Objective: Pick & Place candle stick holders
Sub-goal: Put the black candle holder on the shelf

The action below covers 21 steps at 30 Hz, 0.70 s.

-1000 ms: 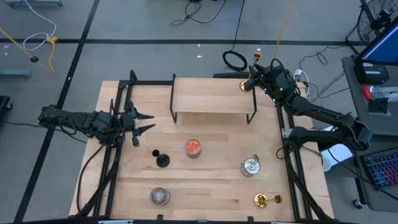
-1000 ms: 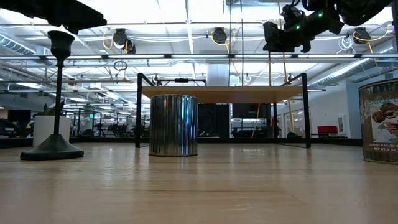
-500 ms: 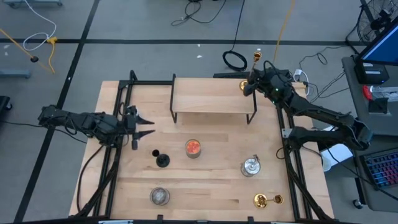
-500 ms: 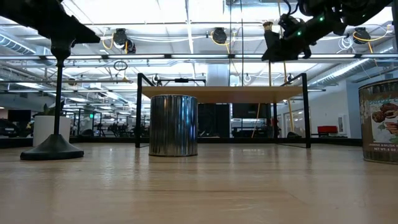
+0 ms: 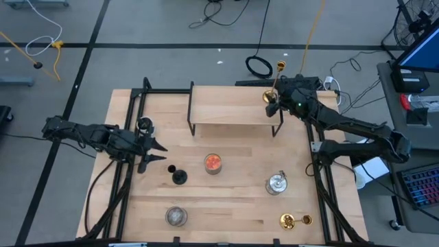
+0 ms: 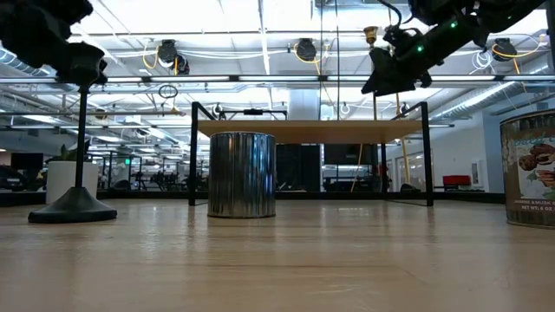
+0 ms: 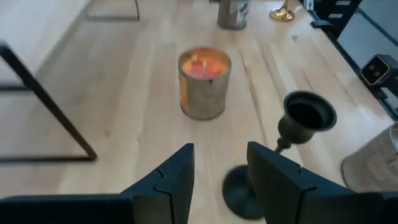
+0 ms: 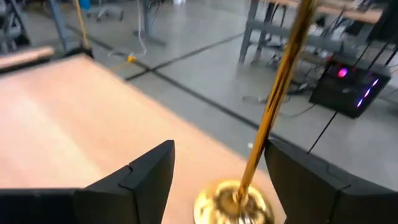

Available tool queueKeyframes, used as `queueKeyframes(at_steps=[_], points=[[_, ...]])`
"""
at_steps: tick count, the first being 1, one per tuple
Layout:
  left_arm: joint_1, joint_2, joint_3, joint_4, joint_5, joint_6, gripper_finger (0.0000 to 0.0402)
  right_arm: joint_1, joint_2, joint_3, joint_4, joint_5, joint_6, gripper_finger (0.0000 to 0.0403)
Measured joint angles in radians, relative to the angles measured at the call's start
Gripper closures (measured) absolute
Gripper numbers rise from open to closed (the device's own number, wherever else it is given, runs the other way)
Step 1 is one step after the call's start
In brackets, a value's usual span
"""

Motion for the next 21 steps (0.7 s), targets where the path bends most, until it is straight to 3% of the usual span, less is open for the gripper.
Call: queueKeyframes(at_steps=[6, 11, 21], points=[[-0.020, 0.021, -0.037, -0.003, 0.055, -0.094, 0.0250, 0.046, 0.000, 0.000, -0.114, -0.001, 0.040, 0.0142], [-0.056, 0.069, -0.093, 0.058, 0.059, -0.108, 0.0250, 0.062, 0.000, 0.000, -0.111, 0.005, 0.028, 0.0136], [-0.107, 0.175, -0.227, 0.400, 0.055, -0.089, 0.0250, 0.070, 0.000, 0.000, -0.113, 0.000, 0.054, 0.0135]])
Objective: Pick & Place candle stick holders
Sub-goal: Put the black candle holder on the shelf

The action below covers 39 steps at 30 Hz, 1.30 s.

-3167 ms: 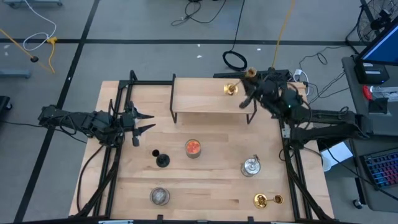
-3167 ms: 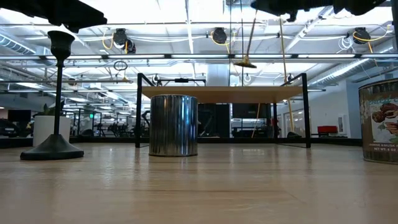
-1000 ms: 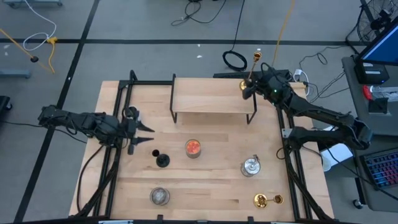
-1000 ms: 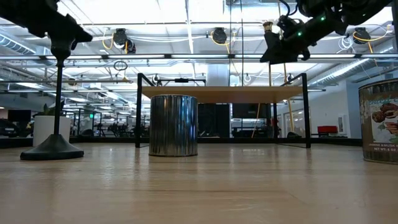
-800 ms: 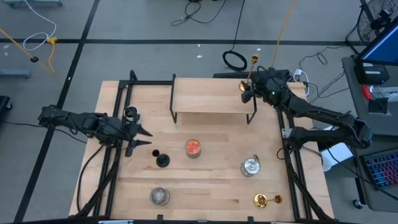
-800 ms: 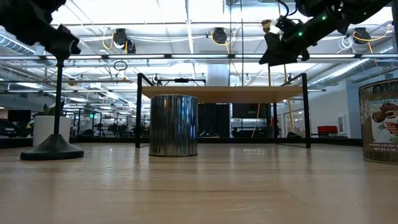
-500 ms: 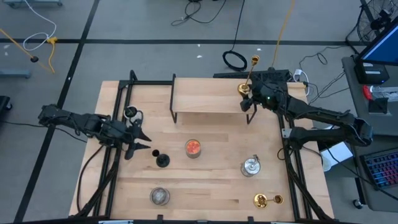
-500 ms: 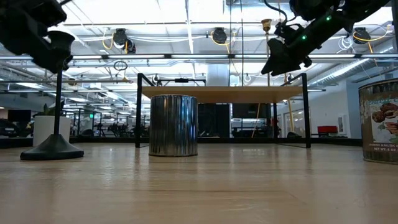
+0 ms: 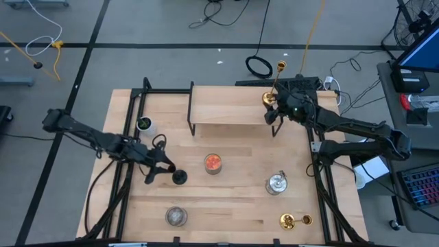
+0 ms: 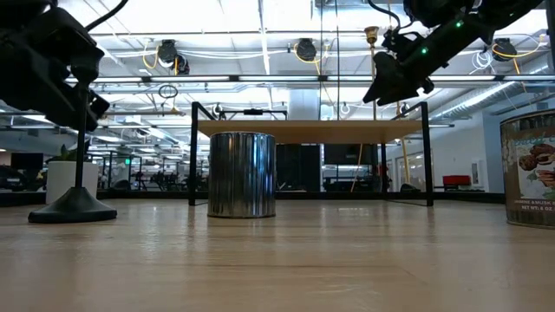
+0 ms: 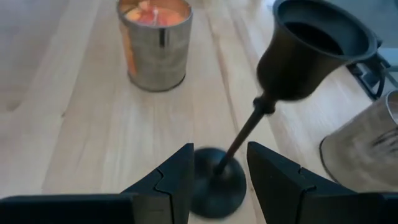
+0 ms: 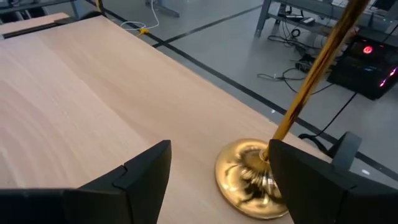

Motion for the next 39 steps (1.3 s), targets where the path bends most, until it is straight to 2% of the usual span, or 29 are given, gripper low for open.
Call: queueKeyframes(at_steps=[6, 10, 18, 25, 30, 33, 38, 39], points=[[-0.012, 0.052, -0.024, 0.099, -0.001, 0.030, 0.0250, 0.023, 0.000, 0.000, 0.001, 0.016, -0.034, 0.0135], [-0.013, 0.084, -0.025, 0.101, 0.005, 0.021, 0.0250, 0.039, 0.000, 0.000, 0.001, 0.105, -0.037, 0.0135], [-0.013, 0.128, -0.025, 0.124, 0.075, 0.014, 0.0250, 0.098, -0.003, 0.000, 0.001, 0.105, -0.051, 0.0135], [-0.012, 0.129, -0.025, 0.185, 0.040, 0.035, 0.0250, 0.187, -0.003, 0.000, 0.001, 0.103, -0.051, 0.0135], [-0.012, 0.129, -0.025, 0.211, 0.001, 0.110, 0.0253, 0.266, -0.003, 0.000, 0.001, 0.103, -0.044, 0.0135], [-0.012, 0.129, -0.025, 0.208, -0.012, 0.148, 0.0280, 0.309, -0.003, 0.000, 0.001, 0.103, -0.026, 0.0135], [-0.013, 0.129, -0.025, 0.244, -0.004, 0.156, 0.0376, 0.362, -0.002, 0.000, 0.001, 0.103, 0.008, 0.0135], [-0.012, 0.129, -0.025, 0.256, -0.004, 0.152, 0.0385, 0.371, 0.000, 0.000, 0.001, 0.103, 0.016, 0.0135]])
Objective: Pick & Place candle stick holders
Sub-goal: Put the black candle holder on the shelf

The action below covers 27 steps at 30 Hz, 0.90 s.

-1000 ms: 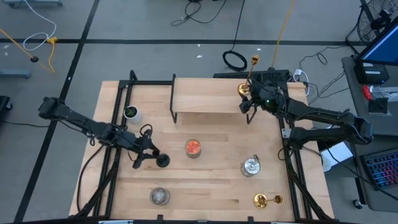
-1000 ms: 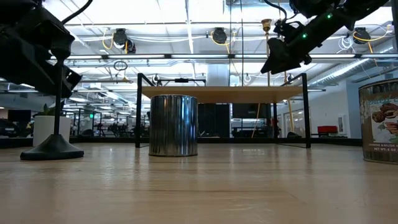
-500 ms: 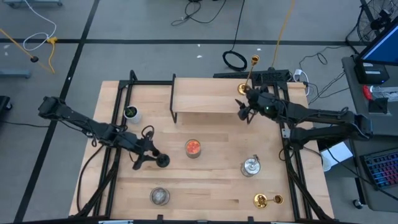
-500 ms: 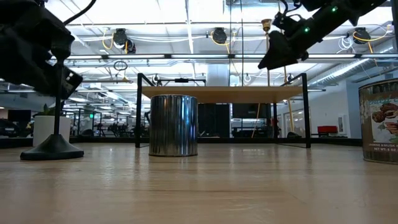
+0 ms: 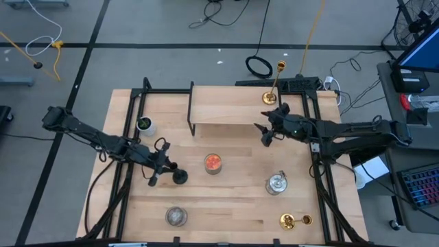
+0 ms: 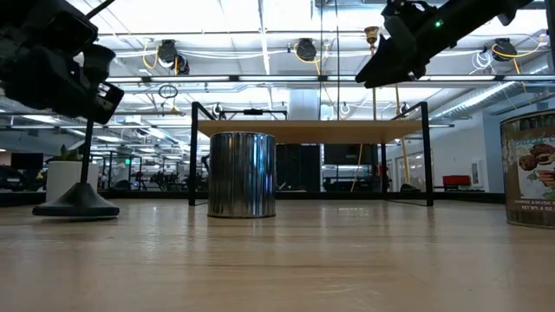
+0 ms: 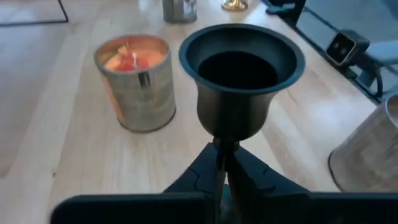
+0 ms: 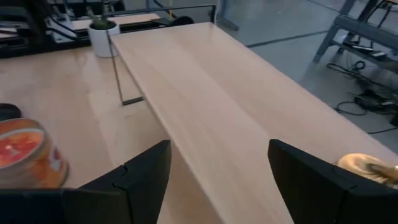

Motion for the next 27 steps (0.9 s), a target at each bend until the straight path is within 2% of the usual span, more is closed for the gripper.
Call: queueKeyframes(at_steps=[5, 9, 14, 17, 20, 23, 27], points=[[0.000, 0.000, 0.000, 0.115, 0.000, -0.005, 0.0373, 0.029, 0.006, 0.000, 0.001, 0.000, 0.011, 0.0135], [-0.001, -0.003, 0.024, 0.234, -0.017, 0.075, 0.0388, 0.046, 0.011, -0.008, 0.017, 0.000, 0.011, 0.0135], [0.015, -0.006, 0.158, 0.157, -0.162, 0.121, 0.0383, 0.045, 0.013, -0.070, 0.104, 0.000, 0.009, 0.0135], [0.053, 0.000, 0.275, 0.077, -0.166, 0.183, 0.0388, 0.045, 0.013, -0.129, 0.206, 0.000, 0.010, 0.0135], [0.119, 0.015, 0.384, 0.044, -0.175, 0.153, 0.0389, 0.047, 0.013, -0.186, 0.323, -0.018, 0.007, 0.0135], [0.214, 0.040, 0.482, -0.012, -0.128, 0.158, 0.0388, 0.049, 0.013, -0.239, 0.428, -0.094, -0.023, 0.0135], [0.372, 0.121, 0.599, -0.078, 0.037, 0.158, 0.0387, 0.066, 0.013, -0.291, 0.579, -0.160, -0.048, 0.0135]])
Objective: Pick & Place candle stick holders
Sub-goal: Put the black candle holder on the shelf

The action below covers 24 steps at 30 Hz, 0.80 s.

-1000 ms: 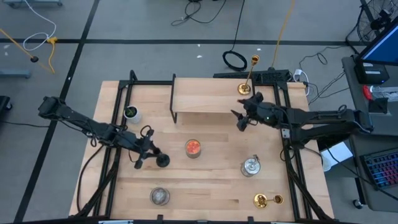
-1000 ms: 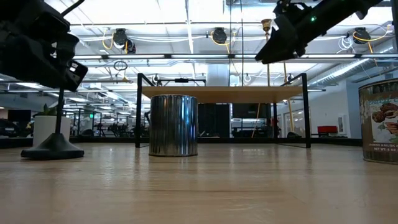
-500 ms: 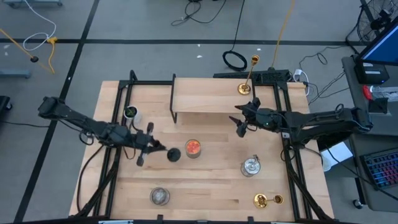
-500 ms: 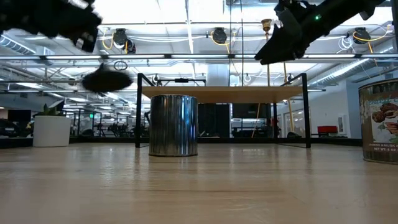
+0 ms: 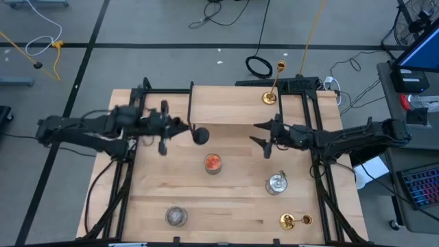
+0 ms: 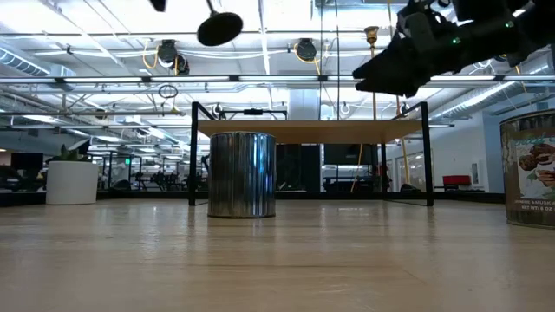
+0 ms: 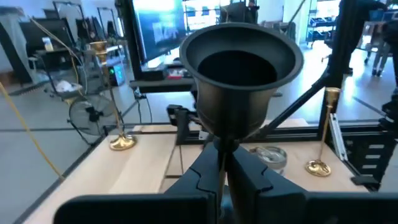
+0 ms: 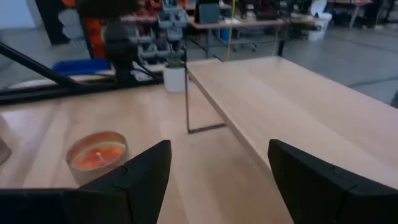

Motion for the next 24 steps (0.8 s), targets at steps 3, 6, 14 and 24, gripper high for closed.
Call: queueKeyframes(at_steps=[3, 6, 14, 24], points=[[0.120, 0.105, 0.081, -0.035, 0.128, 0.000, 0.0389, 0.020, 0.000, -0.016, 0.033, 0.003, 0.000, 0.0136], [0.230, 0.236, 0.167, -0.027, 0.253, 0.000, 0.0389, 0.045, 0.006, -0.016, 0.030, 0.003, 0.010, 0.0140], [0.419, 0.552, 0.421, -0.003, 0.419, 0.045, 0.0388, 0.131, 0.053, -0.016, 0.029, 0.003, 0.058, 0.0163], [0.534, 0.820, 0.625, -0.041, 0.461, 0.048, 0.0387, 0.169, 0.083, -0.016, 0.035, 0.005, 0.059, 0.0182]])
